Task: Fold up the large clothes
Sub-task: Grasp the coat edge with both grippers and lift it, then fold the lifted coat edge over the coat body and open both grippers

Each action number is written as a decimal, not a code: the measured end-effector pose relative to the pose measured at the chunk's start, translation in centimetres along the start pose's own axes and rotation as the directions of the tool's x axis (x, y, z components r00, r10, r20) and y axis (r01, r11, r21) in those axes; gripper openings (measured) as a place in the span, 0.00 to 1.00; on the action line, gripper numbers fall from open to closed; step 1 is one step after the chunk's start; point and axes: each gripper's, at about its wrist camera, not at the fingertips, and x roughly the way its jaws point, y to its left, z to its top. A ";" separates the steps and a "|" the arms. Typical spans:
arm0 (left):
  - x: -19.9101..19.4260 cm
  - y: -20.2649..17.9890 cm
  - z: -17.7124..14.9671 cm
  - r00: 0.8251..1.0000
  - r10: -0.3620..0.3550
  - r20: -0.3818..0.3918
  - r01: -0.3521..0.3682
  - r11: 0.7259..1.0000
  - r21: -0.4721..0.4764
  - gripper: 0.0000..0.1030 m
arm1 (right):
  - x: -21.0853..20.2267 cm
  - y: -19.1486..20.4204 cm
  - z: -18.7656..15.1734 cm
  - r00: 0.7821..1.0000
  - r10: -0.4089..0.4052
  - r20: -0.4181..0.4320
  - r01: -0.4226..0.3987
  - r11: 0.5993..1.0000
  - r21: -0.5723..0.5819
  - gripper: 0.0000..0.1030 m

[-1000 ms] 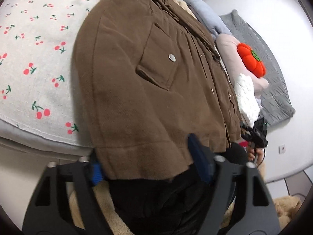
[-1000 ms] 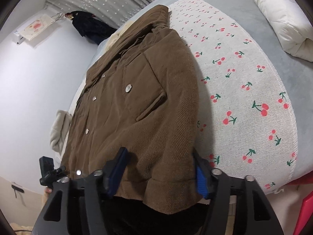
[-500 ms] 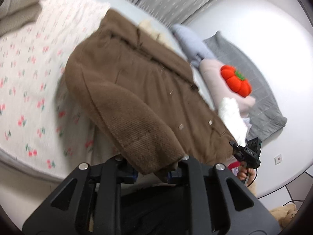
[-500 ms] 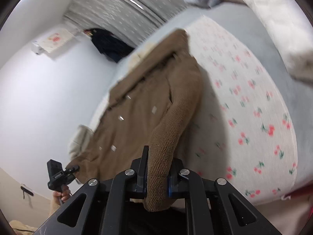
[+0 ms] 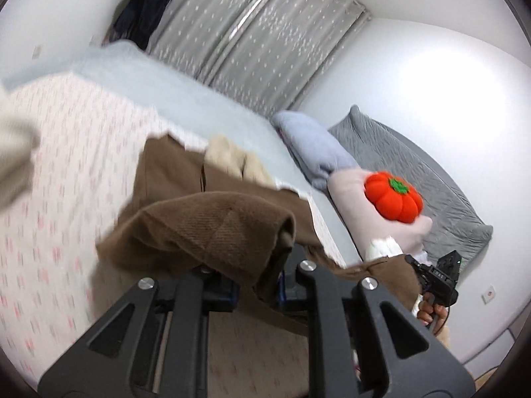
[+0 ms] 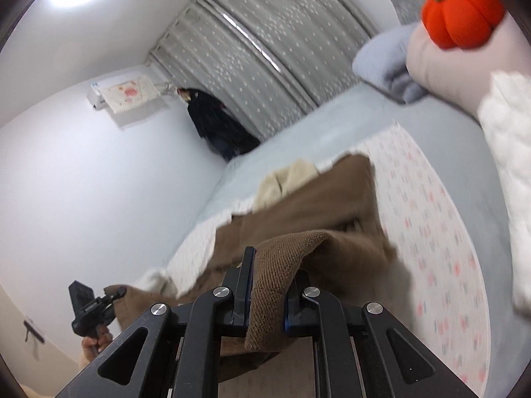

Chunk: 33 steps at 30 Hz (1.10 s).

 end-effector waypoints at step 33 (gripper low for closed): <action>35.2 14.7 11.6 0.978 0.207 -0.025 -0.209 0.971 -0.120 0.46 | 38.1 -17.8 15.7 0.965 -0.259 -0.046 0.262 0.957 0.127 0.52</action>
